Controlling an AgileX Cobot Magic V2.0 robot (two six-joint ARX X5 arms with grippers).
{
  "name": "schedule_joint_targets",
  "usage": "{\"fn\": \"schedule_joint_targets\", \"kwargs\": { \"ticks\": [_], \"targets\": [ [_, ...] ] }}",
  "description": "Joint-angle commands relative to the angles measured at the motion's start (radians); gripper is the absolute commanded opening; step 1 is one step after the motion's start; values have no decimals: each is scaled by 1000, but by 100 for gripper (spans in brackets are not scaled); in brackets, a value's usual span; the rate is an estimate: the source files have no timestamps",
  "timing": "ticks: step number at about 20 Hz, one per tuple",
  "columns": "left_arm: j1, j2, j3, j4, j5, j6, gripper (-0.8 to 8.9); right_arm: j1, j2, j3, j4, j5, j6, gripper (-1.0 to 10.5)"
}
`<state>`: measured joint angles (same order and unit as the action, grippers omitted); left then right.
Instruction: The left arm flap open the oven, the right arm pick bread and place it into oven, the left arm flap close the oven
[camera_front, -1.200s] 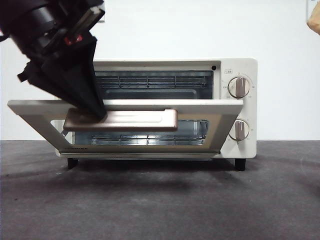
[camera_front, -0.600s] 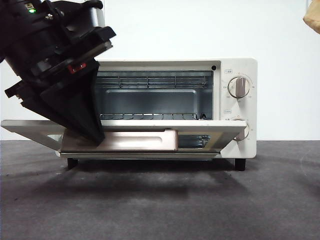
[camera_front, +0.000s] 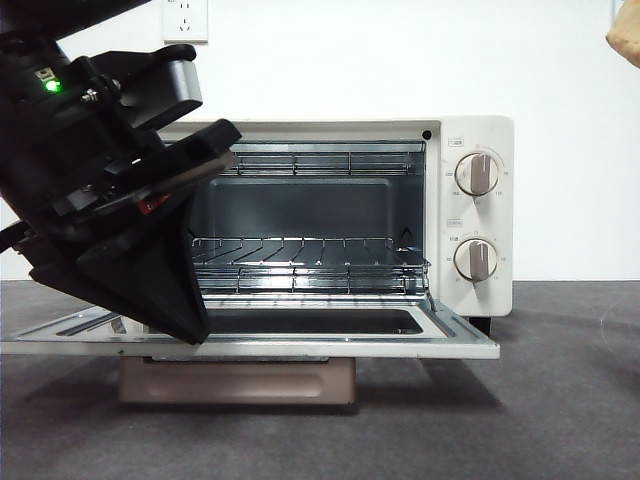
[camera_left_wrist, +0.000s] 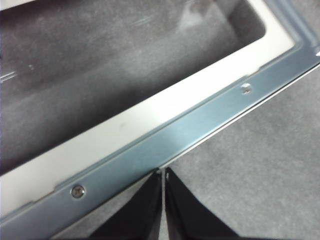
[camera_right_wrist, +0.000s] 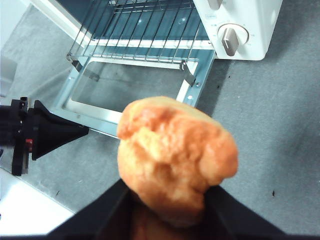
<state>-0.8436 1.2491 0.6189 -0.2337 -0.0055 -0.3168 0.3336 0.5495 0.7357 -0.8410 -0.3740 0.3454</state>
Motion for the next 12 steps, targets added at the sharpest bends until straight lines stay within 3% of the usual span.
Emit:
{"fn": "schedule_joint_targets", "kwargs": {
  "ticks": [1,8,12],
  "targets": [
    [-26,11,1,4,-5,-10,16,5,2,16,11,-4,3,147],
    [-41,-155,16,-98,10,-10,17,8,35,16,192,-162,61,147],
    [-41,-346,29,-209,9,-10,17,73,129,16,325,-175,108,147]
  ]
}}
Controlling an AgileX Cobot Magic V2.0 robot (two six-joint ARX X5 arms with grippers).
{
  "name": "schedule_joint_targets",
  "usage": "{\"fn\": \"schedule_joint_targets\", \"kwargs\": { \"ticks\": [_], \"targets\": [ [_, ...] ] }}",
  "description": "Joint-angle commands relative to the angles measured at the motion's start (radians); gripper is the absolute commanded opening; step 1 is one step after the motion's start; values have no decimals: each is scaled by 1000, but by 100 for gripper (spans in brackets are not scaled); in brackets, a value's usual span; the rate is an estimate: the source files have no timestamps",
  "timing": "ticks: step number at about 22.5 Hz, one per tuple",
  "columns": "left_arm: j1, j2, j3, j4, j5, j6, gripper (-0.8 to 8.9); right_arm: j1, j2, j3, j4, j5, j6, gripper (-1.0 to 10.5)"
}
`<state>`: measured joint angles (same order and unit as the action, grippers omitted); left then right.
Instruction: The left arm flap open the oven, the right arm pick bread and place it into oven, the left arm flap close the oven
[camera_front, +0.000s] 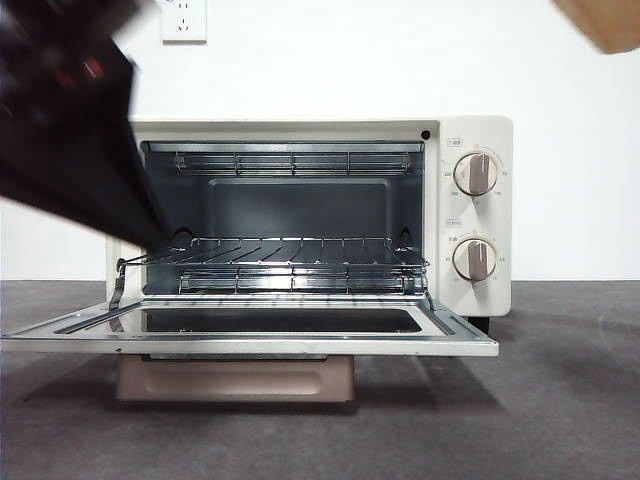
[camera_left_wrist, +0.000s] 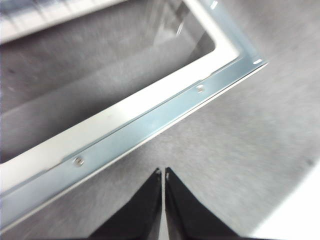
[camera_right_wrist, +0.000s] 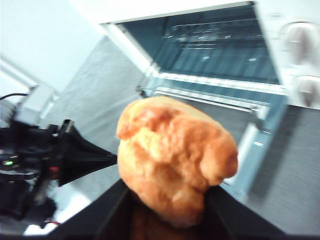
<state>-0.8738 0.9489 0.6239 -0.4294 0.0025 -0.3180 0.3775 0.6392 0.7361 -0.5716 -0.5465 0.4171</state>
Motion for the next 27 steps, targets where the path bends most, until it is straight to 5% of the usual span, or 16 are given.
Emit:
{"fn": "schedule_joint_targets", "kwargs": {
  "ticks": [1,7,14,27],
  "targets": [
    [-10,-96,25,-30,0,-8,17,55,73,16,107,-2,55,146],
    [-9,-340,109,-234,-109,-16,17,230,339,16,473,105,151,138],
    [-9,-441,229,-430,-247,-11,17,299,561,23,707,180,224,138],
    [-9,-467,348,-623,-303,-8,17,301,845,188,711,386,253,136]
  ]
}}
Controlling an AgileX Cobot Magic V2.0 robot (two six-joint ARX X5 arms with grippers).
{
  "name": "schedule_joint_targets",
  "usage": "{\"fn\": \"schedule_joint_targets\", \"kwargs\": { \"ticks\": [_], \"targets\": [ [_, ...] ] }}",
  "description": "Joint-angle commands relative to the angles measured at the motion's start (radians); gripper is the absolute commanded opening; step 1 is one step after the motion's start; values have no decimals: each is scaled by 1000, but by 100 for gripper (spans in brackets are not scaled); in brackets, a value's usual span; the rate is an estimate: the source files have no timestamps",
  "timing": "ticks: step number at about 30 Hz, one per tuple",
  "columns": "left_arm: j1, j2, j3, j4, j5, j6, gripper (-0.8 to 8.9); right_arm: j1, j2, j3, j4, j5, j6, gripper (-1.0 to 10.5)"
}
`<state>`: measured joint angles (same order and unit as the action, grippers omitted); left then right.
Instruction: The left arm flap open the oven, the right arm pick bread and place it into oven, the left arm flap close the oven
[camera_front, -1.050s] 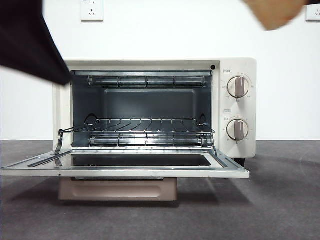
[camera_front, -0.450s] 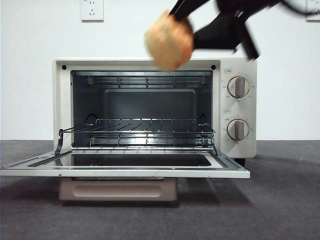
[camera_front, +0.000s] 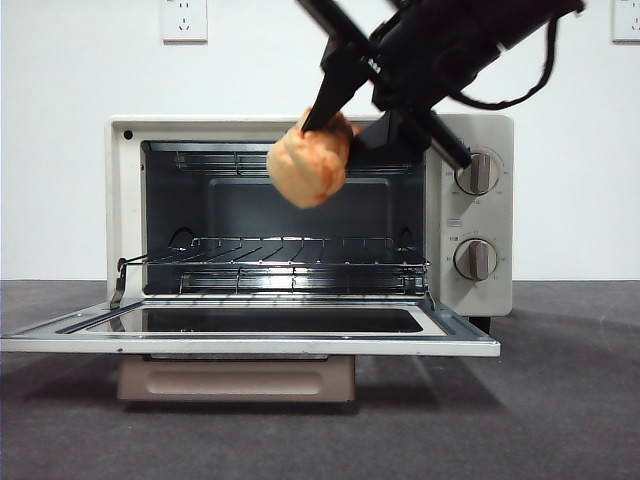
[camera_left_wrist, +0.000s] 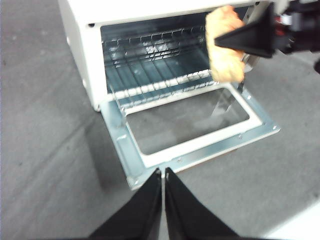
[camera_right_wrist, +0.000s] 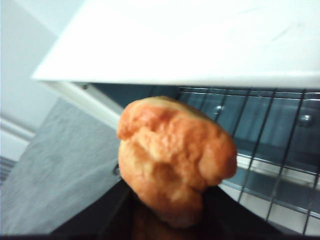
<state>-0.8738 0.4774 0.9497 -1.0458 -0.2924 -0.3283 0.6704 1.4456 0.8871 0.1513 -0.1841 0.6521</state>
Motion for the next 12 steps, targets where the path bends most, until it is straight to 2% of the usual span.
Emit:
{"fn": "schedule_joint_targets", "kwargs": {
  "ticks": [1,12],
  "targets": [
    [-9,5,22,-9,-8,2,17,8,53,49,-22,37,18,136],
    [-9,5,22,-11,-8,2,17,4,149,85,-51,143,18,136]
  ]
}}
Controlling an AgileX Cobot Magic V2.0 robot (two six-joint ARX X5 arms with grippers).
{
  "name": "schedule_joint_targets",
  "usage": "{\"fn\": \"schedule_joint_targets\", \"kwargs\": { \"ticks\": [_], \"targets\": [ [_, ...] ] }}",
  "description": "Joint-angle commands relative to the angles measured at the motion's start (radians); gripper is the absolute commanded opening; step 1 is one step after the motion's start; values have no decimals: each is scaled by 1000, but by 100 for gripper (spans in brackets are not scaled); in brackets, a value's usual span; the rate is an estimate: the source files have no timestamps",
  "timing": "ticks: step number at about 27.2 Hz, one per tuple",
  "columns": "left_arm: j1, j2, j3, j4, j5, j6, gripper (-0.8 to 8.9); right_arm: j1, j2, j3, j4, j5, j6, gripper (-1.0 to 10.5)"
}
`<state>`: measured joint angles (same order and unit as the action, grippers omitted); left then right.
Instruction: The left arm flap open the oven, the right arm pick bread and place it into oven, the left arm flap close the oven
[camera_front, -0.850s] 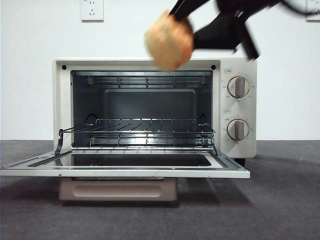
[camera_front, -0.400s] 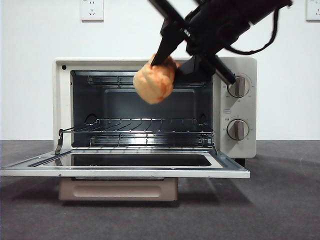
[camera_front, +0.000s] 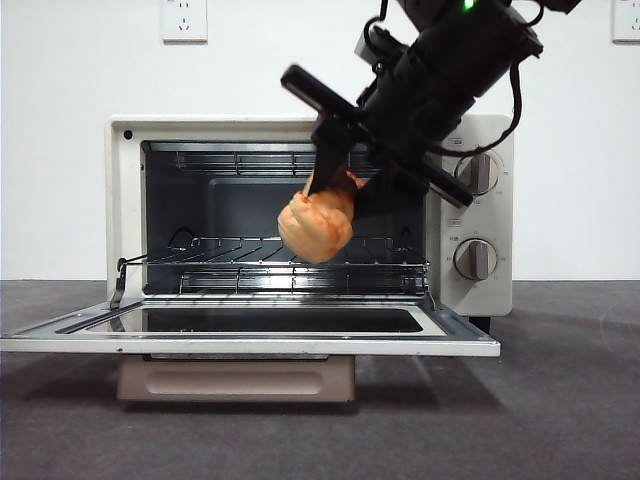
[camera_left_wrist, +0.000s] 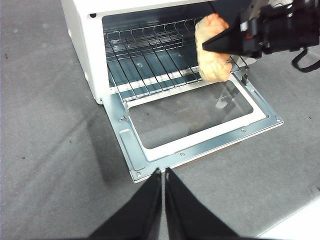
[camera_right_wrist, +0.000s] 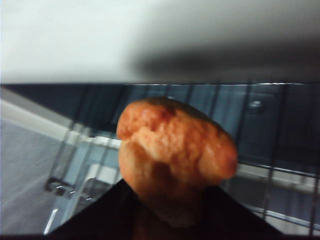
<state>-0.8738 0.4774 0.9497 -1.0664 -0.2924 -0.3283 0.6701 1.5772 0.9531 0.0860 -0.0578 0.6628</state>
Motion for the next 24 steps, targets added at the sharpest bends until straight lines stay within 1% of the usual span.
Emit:
{"fn": "schedule_joint_targets", "kwargs": {
  "ticks": [1,5,11,15,21,24],
  "targets": [
    [-9,5,22,9,-8,2,17,2,18,19,18,27,6,136],
    [-9,5,22,9,-8,2,17,-1,18,19,34,92,7,136],
    [-9,5,22,9,-8,2,17,-20,18,19,40,111,7,155],
    [-9,5,22,9,-8,2,17,-21,18,19,39,111,7,245],
    [-9,5,22,8,-27,6,18,-21,18,19,38,110,7,439],
    [-9,5,22,8,-34,7,18,-21,15,19,29,92,7,461]
  ]
}}
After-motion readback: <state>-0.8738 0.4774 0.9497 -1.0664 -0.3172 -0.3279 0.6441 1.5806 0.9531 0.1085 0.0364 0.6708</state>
